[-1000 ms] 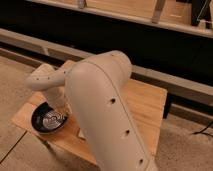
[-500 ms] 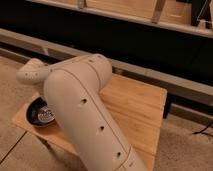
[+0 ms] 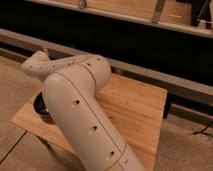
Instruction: Drag the ceramic bowl in a circle
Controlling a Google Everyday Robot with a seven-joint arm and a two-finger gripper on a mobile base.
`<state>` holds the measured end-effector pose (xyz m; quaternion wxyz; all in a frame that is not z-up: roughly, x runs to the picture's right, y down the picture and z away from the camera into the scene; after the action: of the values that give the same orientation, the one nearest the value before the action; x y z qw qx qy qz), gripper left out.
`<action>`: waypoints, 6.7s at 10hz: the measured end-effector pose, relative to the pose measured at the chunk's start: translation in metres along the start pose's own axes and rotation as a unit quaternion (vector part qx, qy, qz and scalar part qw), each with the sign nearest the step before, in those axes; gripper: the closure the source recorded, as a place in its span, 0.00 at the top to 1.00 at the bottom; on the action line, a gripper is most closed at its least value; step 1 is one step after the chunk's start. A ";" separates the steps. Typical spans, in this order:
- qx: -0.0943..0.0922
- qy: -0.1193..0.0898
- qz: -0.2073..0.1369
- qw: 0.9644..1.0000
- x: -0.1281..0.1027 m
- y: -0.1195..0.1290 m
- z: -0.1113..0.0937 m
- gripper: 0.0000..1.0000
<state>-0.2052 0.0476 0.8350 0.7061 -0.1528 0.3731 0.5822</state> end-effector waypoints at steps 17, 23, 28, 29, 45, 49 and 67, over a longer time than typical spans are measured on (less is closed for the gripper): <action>0.000 0.014 0.017 1.000 0.097 -0.042 0.030 0.00; 0.050 -0.003 -0.057 0.997 0.092 0.023 0.023 0.00; 0.090 -0.028 -0.053 0.994 0.039 0.038 -0.005 0.00; 0.093 -0.030 -0.042 0.994 0.028 0.032 -0.010 0.00; -0.138 0.026 0.099 0.985 0.034 -0.094 0.005 0.00; -0.152 0.026 0.063 0.986 0.083 -0.070 0.013 0.00; -0.035 0.006 0.047 0.998 -0.016 -0.017 -0.024 0.00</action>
<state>-0.1984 0.0158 0.8265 0.6700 -0.1635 0.3638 0.6261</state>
